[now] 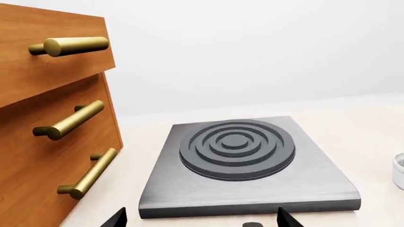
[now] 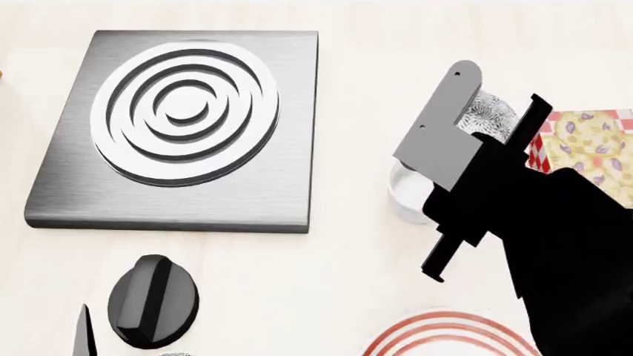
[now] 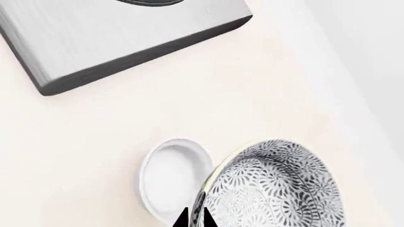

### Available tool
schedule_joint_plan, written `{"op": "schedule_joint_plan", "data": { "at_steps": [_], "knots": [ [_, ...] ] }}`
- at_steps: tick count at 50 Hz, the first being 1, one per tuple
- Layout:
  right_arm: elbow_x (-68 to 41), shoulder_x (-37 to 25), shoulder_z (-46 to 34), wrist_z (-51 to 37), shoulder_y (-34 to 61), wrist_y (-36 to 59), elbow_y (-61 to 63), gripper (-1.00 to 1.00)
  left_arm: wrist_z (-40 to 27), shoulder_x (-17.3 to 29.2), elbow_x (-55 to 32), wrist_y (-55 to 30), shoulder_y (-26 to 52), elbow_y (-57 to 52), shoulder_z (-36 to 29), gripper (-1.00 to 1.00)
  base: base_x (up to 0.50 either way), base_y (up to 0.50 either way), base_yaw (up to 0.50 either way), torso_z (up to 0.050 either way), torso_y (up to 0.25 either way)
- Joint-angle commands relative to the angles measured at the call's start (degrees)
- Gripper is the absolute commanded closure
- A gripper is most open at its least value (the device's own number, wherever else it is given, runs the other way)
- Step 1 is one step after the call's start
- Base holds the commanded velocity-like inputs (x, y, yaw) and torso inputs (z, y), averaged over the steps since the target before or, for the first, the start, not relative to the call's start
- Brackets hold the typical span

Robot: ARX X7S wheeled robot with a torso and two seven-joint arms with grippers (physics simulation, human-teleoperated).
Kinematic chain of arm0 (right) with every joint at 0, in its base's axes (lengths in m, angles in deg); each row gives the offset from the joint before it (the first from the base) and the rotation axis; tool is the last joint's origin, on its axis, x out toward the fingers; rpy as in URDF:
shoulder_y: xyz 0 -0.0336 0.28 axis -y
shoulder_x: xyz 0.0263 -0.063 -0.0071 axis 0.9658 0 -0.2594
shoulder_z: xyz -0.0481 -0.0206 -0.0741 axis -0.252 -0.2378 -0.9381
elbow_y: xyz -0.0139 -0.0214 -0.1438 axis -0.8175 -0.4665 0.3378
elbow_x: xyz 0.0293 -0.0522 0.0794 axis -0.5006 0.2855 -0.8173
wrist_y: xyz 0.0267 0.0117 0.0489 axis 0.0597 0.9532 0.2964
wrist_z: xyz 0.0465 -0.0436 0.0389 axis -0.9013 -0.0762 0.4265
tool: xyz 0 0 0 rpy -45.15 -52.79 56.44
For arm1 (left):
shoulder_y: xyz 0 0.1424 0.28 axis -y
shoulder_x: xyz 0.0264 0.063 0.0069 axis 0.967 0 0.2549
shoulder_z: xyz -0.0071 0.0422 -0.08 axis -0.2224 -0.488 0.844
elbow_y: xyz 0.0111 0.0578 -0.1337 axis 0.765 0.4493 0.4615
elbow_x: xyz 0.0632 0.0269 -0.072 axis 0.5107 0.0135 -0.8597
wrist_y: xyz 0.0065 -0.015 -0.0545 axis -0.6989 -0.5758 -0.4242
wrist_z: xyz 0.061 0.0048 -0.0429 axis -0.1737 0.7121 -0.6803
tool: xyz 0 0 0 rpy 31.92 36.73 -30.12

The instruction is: Pick the akita bowl on the ramekin and place it on the plate.

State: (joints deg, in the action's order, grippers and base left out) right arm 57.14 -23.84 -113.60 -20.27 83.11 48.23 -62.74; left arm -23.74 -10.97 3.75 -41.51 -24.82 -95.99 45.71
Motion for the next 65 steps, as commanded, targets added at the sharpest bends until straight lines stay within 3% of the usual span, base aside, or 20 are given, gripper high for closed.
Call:
{"op": "schedule_joint_plan", "data": {
  "at_steps": [1, 13, 31, 44, 65],
  "knots": [
    [0.41, -4.24, 0.01, 2.14, 3.6, 7.52, 9.58, 1.0, -0.18, 0.24, -0.31, 0.2, -0.05, -0.2, -0.26, -1.0, 0.0, 0.0, 0.0, 0.0, 0.0],
    [-1.19, -8.24, -4.44, 8.18, 3.4, 12.58, 21.13, 1.0, -0.41, 0.5, -0.81, 0.13, 0.03, -0.24, -0.2, -1.0, 0.0, 0.0, 0.0, 0.0, 0.0],
    [-4.63, -14.98, -4.24, 10.69, 2.75, 20.19, 36.58, 1.0, -0.94, 0.78, -1.06, 0.09, 0.09, -0.39, -0.47, -1.0, 0.0, 0.0, 0.0, 0.0, 0.0],
    [-5.95, -18.22, -4.31, 10.09, -0.02, 21.89, 41.05, 1.0, -1.21, 1.01, -1.22, 0.08, 0.23, -0.3, -0.65, -1.0, 0.0, 0.0, 0.0, 0.0, 0.0],
    [-11.78, -25.31, -0.18, 2.73, -13.02, 18.01, 49.37, 1.0, -1.33, 1.42, -2.12, 0.46, 0.14, -0.23, -0.88, -1.0, 0.0, 0.0, 0.0, 0.0, 0.001]
  ]
}}
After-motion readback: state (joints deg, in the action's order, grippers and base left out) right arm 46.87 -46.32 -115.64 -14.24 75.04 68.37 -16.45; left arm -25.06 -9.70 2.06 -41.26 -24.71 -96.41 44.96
